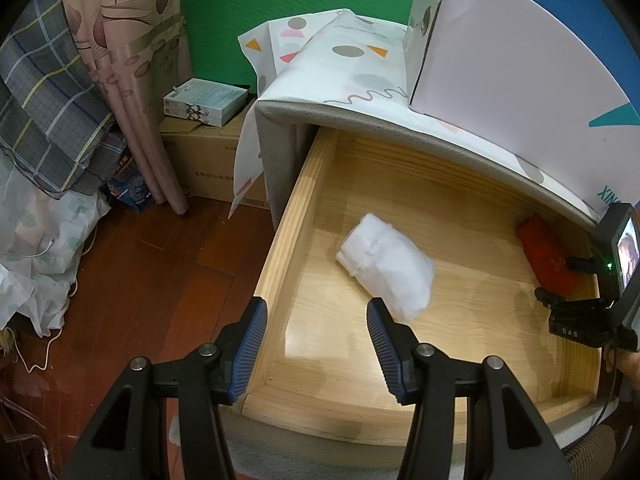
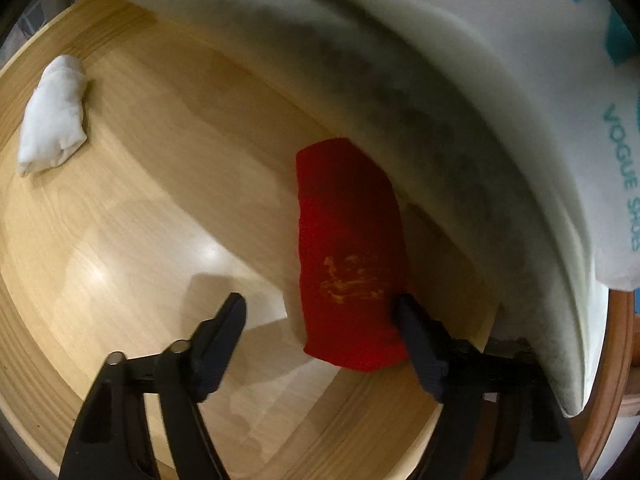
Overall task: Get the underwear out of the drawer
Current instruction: 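Grasp the red folded cloth with the gold print with the right gripper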
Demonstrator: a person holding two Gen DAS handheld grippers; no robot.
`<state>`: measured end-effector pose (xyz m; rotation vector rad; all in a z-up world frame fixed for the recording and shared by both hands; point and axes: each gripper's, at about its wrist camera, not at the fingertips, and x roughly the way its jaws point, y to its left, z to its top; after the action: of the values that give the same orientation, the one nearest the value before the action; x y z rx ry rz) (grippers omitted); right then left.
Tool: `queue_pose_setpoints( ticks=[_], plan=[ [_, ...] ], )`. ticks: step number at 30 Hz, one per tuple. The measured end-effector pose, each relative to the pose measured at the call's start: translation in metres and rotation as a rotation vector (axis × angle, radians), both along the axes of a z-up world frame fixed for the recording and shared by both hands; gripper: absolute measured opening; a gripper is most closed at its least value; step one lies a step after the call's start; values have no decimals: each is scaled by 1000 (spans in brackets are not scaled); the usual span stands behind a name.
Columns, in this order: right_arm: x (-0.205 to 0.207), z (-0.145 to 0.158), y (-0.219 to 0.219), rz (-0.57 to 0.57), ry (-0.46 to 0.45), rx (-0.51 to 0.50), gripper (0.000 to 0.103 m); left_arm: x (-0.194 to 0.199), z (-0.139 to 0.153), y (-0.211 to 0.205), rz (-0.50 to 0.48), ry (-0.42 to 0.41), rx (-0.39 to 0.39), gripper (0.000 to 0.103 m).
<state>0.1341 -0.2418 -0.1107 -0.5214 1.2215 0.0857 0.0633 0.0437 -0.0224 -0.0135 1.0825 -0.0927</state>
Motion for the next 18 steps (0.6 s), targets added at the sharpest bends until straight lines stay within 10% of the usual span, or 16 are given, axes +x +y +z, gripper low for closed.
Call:
queue_pose_setpoints(
  ticks=[7,18],
  plan=[
    [0,10,11,-11,18,13,36,0,0,0,0,0,-1,53],
    [-9,23,20,-10,114,177,33,0,2,0,0,-4,-12,53]
  ],
)
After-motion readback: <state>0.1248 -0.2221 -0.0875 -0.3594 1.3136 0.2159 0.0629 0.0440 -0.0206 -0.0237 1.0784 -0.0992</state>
